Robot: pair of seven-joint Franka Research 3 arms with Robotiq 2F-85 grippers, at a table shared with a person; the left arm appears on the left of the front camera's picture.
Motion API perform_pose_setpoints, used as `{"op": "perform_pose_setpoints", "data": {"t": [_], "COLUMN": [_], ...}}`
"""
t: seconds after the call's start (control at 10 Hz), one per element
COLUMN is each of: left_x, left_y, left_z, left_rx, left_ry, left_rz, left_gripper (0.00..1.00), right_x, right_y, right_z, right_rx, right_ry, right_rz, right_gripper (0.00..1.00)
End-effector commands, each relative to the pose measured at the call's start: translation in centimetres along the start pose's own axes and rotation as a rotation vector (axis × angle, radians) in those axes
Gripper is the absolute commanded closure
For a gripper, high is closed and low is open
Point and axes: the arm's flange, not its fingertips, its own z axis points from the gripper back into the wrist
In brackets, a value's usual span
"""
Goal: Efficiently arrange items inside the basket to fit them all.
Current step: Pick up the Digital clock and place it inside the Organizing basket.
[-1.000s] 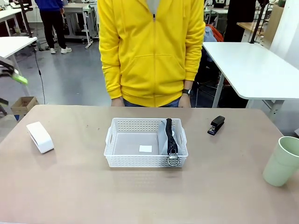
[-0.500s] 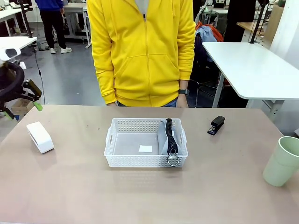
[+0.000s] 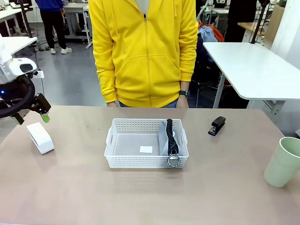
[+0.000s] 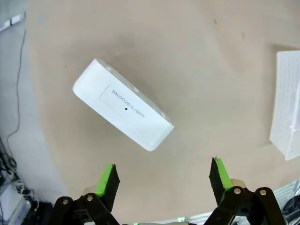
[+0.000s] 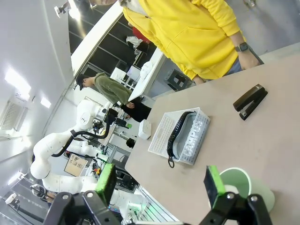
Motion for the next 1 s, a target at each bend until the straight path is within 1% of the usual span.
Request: {"op": "perform_pose_setpoints", "data": {"t": [0.0, 0.4, 0.5, 0.6, 0.7, 0.8, 0.9], "left_x": [0.4, 0.3, 0.9, 0.6, 0.3, 0.0, 0.2], "left_y": [0.2, 0.3, -0.2, -0.7, -0.9, -0.9, -0.9], "left_z": [0.8, 0.6, 0.3, 0.0, -0.2, -0.6, -1.1], "left_rx": [0.01, -0.001, 0.037, 0.03, 0.104, 0.107, 0.11], "left_ry": [-0.016, -0.014, 0.069, 0.126, 0.068, 0.089, 0.077], "left_rz": [0.042, 0.025, 0.334, 0.491, 0.708, 0.747, 0.742], "left_gripper": [0.0, 0.0, 0.0, 0.0, 0.0, 0.0, 0.0], "right_x": [0.4, 0.4, 0.4, 0.4, 0.4, 0.4, 0.4], "right_y": [0.1, 0.1, 0.1, 0.1, 0.1, 0.1, 0.1], "right_z": [0.1, 0.1, 0.1, 0.1, 0.1, 0.1, 0.1], "right_rx": [0.016, 0.016, 0.016, 0.016, 0.016, 0.016, 0.016], "right_ry": [-0.016, -0.016, -0.016, -0.016, -0.016, -0.016, -0.016], "right_rz": [0.027, 0.027, 0.027, 0.027, 0.027, 0.027, 0.027], "right_gripper": [0.0, 0.0, 0.0, 0.0, 0.0, 0.0, 0.0]}}
